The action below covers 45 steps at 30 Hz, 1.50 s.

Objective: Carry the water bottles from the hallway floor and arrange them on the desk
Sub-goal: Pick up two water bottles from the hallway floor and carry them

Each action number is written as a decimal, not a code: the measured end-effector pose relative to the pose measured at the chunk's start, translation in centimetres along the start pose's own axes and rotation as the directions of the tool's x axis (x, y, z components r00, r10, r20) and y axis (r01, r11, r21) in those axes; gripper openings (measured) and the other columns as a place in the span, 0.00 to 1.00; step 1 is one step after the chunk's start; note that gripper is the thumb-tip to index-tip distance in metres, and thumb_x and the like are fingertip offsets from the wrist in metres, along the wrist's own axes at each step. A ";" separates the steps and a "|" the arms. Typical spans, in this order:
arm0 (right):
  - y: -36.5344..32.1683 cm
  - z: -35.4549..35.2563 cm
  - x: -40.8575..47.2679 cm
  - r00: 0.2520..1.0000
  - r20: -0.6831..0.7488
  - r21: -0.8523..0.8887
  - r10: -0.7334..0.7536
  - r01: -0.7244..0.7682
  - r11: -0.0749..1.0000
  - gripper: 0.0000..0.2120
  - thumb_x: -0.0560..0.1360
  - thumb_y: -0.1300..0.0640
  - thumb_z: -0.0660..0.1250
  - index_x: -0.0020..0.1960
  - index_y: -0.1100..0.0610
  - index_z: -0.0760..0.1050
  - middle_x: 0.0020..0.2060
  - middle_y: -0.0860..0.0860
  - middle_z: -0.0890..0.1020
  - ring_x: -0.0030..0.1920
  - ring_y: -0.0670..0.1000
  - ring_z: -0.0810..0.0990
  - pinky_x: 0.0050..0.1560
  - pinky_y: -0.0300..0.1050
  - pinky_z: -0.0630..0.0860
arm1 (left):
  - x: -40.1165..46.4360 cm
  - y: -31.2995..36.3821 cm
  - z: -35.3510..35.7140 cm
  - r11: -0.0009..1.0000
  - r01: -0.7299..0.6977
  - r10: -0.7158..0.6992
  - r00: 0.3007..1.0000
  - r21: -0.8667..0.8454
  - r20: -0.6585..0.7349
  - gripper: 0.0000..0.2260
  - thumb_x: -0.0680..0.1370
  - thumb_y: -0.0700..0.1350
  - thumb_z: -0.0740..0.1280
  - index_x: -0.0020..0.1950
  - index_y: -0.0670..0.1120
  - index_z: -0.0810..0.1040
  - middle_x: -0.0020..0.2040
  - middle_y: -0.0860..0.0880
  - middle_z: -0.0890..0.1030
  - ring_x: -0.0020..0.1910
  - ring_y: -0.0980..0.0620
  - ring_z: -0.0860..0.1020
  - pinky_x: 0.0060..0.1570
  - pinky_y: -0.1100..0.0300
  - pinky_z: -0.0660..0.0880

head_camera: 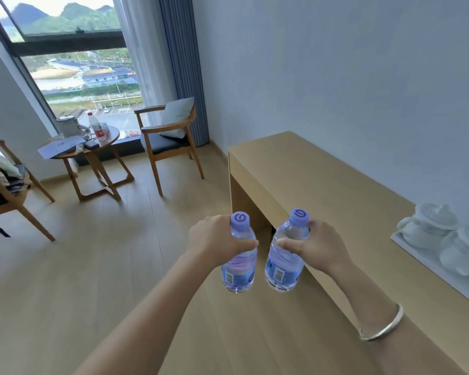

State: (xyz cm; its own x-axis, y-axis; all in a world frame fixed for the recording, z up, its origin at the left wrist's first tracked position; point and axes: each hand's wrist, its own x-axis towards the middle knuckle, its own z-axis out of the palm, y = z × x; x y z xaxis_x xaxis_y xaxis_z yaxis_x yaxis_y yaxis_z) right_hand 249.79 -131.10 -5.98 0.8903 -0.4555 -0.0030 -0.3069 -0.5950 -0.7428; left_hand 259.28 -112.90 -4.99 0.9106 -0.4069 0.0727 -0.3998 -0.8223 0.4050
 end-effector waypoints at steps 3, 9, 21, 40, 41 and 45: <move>0.3 -0.7 3.8 0.998 -0.054 -0.018 0.025 -0.026 0.999 0.08 0.63 0.45 0.72 0.31 0.43 0.73 0.27 0.44 0.78 0.31 0.46 0.77 0.30 0.41 0.69 | 4.9 0.8 0.3 0.999 -0.031 0.031 0.999 0.006 0.011 0.20 0.63 0.64 0.67 0.38 0.47 0.76 0.30 0.52 0.76 0.31 0.53 0.73 0.33 0.58 0.72; 1.6 -2.7 9.1 0.983 -0.133 0.016 0.126 -0.125 0.992 0.07 0.64 0.46 0.71 0.34 0.45 0.74 0.30 0.45 0.80 0.33 0.46 0.78 0.34 0.43 0.72 | 13.4 3.5 2.1 0.993 -0.119 0.118 0.992 0.017 0.052 0.20 0.61 0.64 0.66 0.30 0.48 0.66 0.26 0.54 0.68 0.25 0.56 0.66 0.26 0.63 0.63; 5.1 -4.6 20.5 0.867 -0.340 0.078 0.365 -0.360 0.929 0.03 0.64 0.47 0.67 0.38 0.43 0.76 0.33 0.46 0.82 0.37 0.48 0.81 0.36 0.44 0.76 | 29.9 9.7 8.2 0.896 -0.430 0.444 0.874 -0.110 0.198 0.18 0.64 0.59 0.67 0.29 0.50 0.62 0.24 0.54 0.65 0.24 0.57 0.62 0.24 0.64 0.58; 9.0 -6.0 37.2 0.613 -0.507 0.205 0.606 -0.597 0.776 0.09 0.65 0.47 0.70 0.43 0.47 0.76 0.37 0.44 0.80 0.41 0.50 0.80 0.40 0.43 0.74 | 49.3 17.5 15.9 0.795 -0.539 0.605 0.681 -0.277 0.413 0.12 0.64 0.55 0.66 0.31 0.50 0.67 0.28 0.55 0.70 0.27 0.55 0.66 0.28 0.64 0.63; 9.4 -6.3 37.7 0.602 -0.510 0.205 0.615 -0.609 0.766 0.09 0.66 0.48 0.71 0.44 0.47 0.75 0.37 0.44 0.80 0.41 0.51 0.80 0.40 0.43 0.73 | 49.6 18.1 16.4 0.795 -0.538 0.606 0.679 -0.280 0.416 0.12 0.64 0.55 0.65 0.31 0.50 0.66 0.27 0.55 0.69 0.26 0.54 0.65 0.28 0.64 0.63; 10.8 -7.5 39.3 0.539 -0.526 0.203 0.658 -0.672 0.712 0.14 0.65 0.46 0.70 0.47 0.52 0.76 0.40 0.48 0.81 0.42 0.53 0.80 0.41 0.44 0.74 | 50.8 20.4 17.8 0.792 -0.539 0.608 0.660 -0.286 0.441 0.11 0.64 0.54 0.64 0.30 0.50 0.66 0.26 0.55 0.68 0.25 0.54 0.66 0.28 0.65 0.61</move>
State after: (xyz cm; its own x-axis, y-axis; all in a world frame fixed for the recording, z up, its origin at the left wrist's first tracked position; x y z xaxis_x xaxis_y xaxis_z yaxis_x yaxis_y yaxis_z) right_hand 278.96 -160.41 -9.15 0.1005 -0.9853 -0.1383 -0.7489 0.0166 -0.6625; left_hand 295.48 -157.38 -9.23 0.3112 -0.9442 -0.1080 -0.7774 -0.3183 0.5425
